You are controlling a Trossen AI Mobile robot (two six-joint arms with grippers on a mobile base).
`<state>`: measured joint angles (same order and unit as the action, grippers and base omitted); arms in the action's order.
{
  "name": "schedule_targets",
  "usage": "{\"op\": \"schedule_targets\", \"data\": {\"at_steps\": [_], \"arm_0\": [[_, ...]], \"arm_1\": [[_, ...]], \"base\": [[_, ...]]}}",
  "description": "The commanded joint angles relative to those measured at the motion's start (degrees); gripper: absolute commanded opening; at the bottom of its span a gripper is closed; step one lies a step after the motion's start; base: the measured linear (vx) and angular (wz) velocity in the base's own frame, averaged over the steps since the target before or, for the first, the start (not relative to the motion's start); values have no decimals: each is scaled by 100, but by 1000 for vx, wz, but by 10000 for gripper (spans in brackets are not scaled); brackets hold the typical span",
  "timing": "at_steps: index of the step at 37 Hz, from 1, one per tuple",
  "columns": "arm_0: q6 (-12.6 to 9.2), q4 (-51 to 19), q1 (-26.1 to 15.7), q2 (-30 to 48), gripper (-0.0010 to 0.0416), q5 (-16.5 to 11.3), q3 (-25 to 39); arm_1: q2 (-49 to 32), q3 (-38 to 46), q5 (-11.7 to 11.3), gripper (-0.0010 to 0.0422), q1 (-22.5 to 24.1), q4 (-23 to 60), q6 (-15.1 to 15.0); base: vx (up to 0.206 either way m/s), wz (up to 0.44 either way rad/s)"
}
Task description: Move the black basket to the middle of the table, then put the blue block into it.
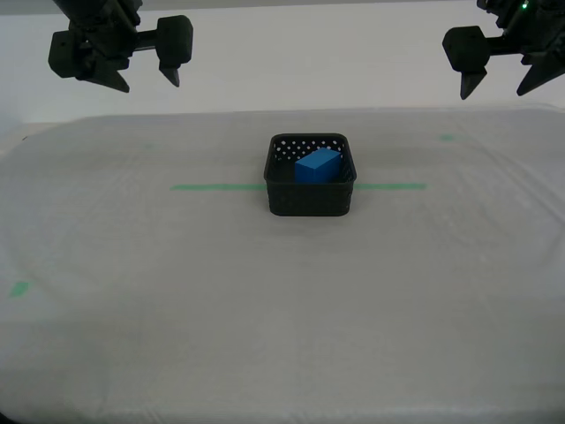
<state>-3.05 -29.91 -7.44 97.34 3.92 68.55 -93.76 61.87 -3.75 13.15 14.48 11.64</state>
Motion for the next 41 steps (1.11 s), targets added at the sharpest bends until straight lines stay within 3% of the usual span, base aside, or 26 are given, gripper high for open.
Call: {"op": "schedule_targets", "data": {"at_steps": [1,41], "arm_0": [[7,11,0,-4,398,2,4],[7,11,0,-4,399,2,4]], "arm_1": [[0,4,15,380,2,-7,-17],[0,4,15,380,2,-7,-17]], "base": [[0,0],[0,0]]}}
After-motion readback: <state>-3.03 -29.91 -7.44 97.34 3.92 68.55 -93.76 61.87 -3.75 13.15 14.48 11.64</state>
